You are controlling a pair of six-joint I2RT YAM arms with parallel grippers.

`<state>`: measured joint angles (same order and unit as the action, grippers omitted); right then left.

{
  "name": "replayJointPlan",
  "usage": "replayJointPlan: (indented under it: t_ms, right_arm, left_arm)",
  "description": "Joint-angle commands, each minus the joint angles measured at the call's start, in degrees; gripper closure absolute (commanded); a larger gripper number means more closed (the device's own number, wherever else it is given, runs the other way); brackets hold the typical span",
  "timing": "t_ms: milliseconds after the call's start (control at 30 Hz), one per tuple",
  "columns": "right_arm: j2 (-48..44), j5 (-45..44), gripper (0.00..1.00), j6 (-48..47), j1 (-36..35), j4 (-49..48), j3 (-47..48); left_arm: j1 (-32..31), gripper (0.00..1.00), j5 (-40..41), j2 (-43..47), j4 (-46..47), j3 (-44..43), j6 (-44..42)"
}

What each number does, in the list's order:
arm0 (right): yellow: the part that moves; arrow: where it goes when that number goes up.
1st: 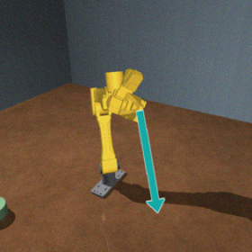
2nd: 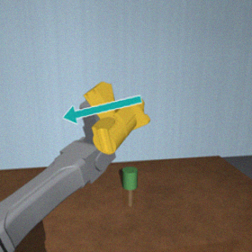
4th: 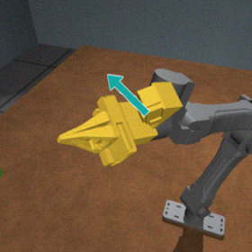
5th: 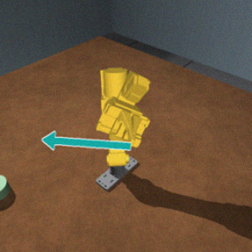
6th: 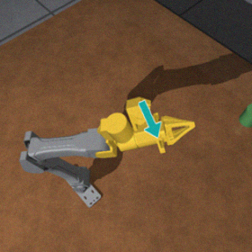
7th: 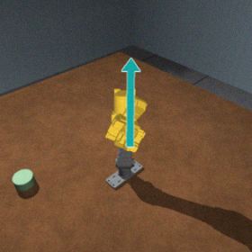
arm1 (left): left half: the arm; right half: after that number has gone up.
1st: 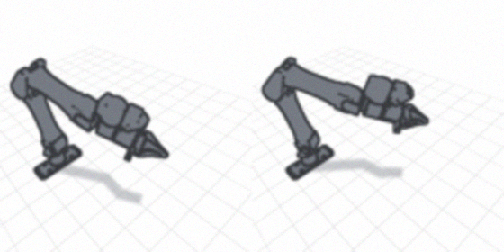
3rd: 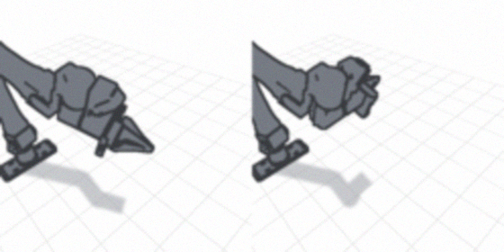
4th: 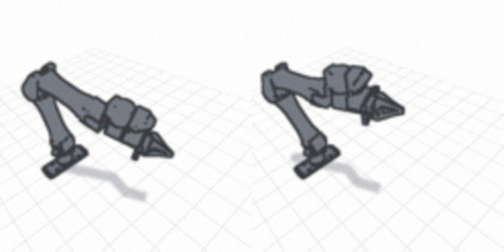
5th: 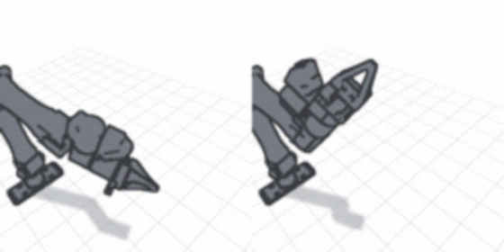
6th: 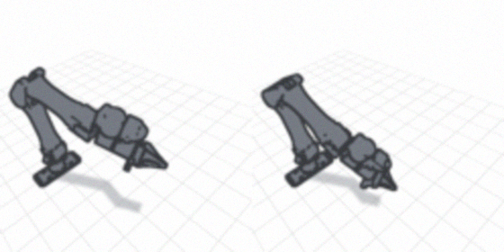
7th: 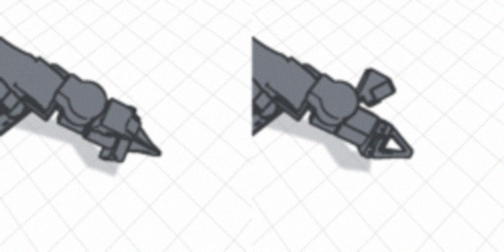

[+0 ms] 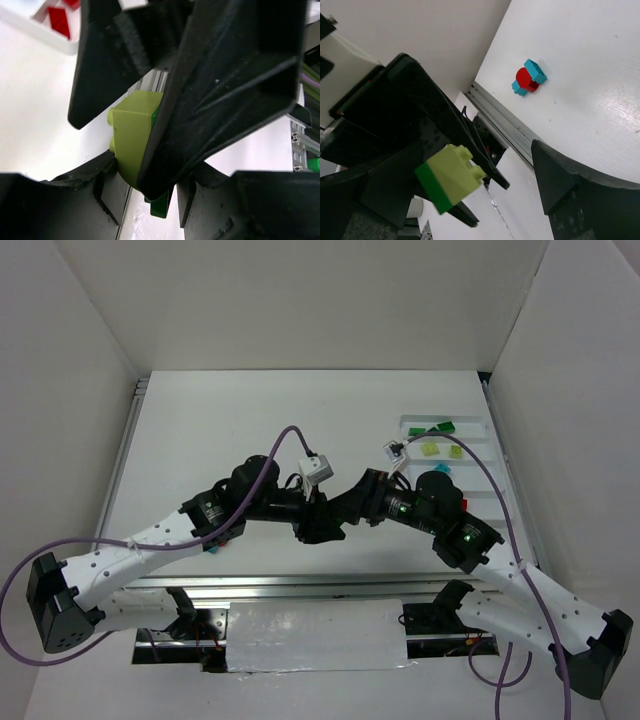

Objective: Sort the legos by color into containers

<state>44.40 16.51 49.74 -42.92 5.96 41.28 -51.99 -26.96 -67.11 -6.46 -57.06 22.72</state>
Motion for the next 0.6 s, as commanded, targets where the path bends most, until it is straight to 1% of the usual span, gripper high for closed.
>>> replayJointPlan:
  t_ms: [0,33,200,233,333,400,467,533,567]
  right_arm:
    - [-1.8,2.5,0.04,0.4,-0.6,-3.8,-0.1]
    - [-2.4,2.4,0.01,0.5,-0.6,-3.8,-0.1]
    - [-5.6,0.7,0.0,0.9,-0.2,-3.5,-0.9]
    - [-7.6,0.5,0.0,0.9,0.3,-3.6,-1.2]
    - [-11.9,-0.2,0.0,1.2,2.1,-4.6,-2.3]
    - [-14.4,1.0,0.0,1.3,3.2,-5.8,-3.0]
    - [-15.3,1.9,0.0,1.3,4.3,-6.3,-3.3]
    - [-15.1,4.5,0.0,-0.9,4.9,-7.9,-3.0]
    - [-15.0,6.6,0.0,-6.9,4.9,-9.5,-3.0]
  left_arm:
    - [-0.2,1.0,-3.9,3.3,8.3,1.3,-1.9]
    - [-0.2,1.0,-4.7,3.6,8.5,1.6,-1.9]
    - [-0.2,1.0,-5.8,4.4,8.3,1.8,-2.4]
    - [-0.2,1.0,-5.8,4.5,8.0,1.9,-2.4]
    - [-0.1,1.0,-4.6,4.9,6.7,2.0,-2.4]
    - [-0.1,1.0,-2.8,5.1,6.6,1.9,-2.2]
    - [0.1,1.0,-2.5,5.1,5.1,1.8,-2.1]
    - [0.2,1.0,-2.8,5.4,5.1,1.9,-1.6]
    - [0.3,1.0,-5.8,5.6,5.9,2.0,-1.3]
